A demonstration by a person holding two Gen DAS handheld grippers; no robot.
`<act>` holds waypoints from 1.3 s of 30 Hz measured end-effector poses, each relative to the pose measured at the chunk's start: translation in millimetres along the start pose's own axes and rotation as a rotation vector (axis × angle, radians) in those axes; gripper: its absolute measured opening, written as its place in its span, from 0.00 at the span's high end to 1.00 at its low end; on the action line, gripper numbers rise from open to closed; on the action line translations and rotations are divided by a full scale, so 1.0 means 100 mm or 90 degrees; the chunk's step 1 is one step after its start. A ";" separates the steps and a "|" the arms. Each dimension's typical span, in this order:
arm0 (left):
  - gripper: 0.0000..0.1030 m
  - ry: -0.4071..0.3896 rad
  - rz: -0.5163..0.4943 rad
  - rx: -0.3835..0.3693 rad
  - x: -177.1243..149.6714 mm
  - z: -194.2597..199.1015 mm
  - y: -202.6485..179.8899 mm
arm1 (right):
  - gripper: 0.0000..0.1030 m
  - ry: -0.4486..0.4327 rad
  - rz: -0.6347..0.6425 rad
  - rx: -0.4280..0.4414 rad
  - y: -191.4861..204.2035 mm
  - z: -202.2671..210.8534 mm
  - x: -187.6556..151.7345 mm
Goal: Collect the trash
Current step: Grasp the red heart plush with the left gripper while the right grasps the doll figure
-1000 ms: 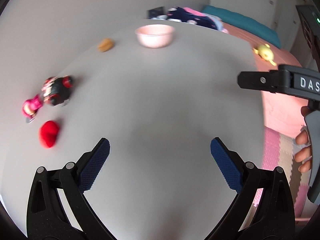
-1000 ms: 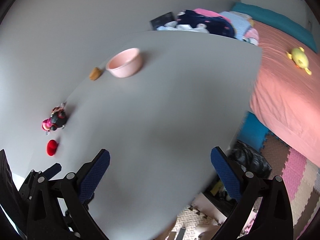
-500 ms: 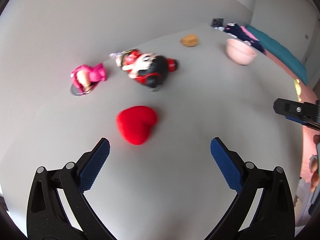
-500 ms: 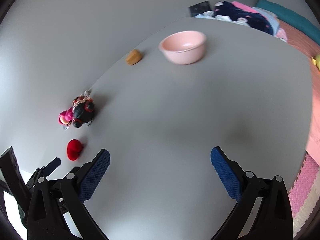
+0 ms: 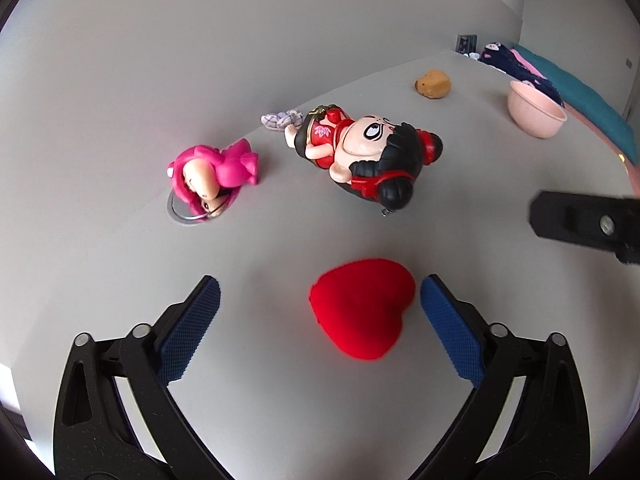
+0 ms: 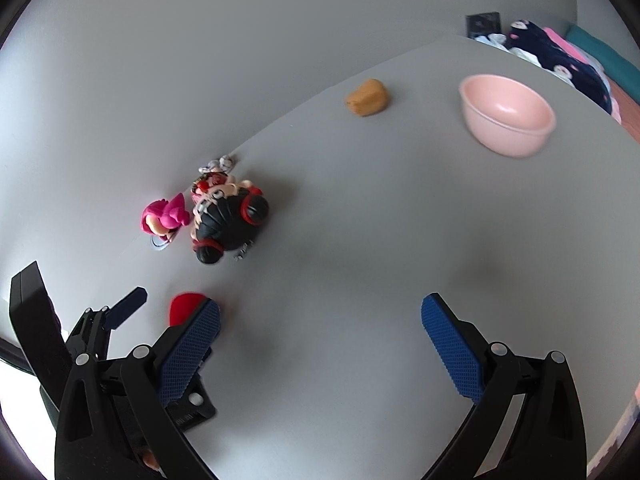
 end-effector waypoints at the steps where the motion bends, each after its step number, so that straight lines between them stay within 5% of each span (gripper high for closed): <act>1: 0.19 0.005 -0.009 0.003 -0.01 -0.03 0.00 | 0.03 0.000 0.002 0.002 0.03 -0.04 0.02; 4: 0.33 0.003 0.003 -0.002 -0.02 -0.02 0.09 | 0.03 0.001 0.012 0.010 0.16 -0.14 0.08; 6: 0.56 0.001 0.017 0.008 -0.01 0.00 0.20 | 0.03 0.001 0.021 0.016 0.25 -0.21 0.12; 12: 0.56 0.002 0.088 0.042 -0.05 0.01 0.58 | 0.03 0.000 0.062 0.026 0.56 -0.42 0.26; 23: 0.56 0.000 0.101 0.046 -0.10 0.08 0.72 | 0.03 0.025 0.185 -0.027 0.87 -0.96 0.26; 25: 0.56 0.000 0.100 0.046 -0.07 0.04 0.69 | 0.12 0.026 0.208 -0.036 0.89 -1.01 0.23; 26: 0.56 0.000 0.099 0.046 -0.06 0.03 0.68 | 0.23 0.024 0.216 -0.039 0.90 -1.02 0.22; 39: 0.56 0.001 0.091 0.037 -0.02 -0.01 0.57 | 0.24 0.003 0.180 -0.025 0.63 -0.60 0.12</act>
Point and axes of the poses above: each gripper's, at about its wrist camera, not at the fingertips, and z roughly against the way its jaws point, y to its left, x to its top, the point moved 5 cm from there along -z, roughly the way its jaws point, and after that the axes turned 15 degrees about -y, right-handed, at the moved point
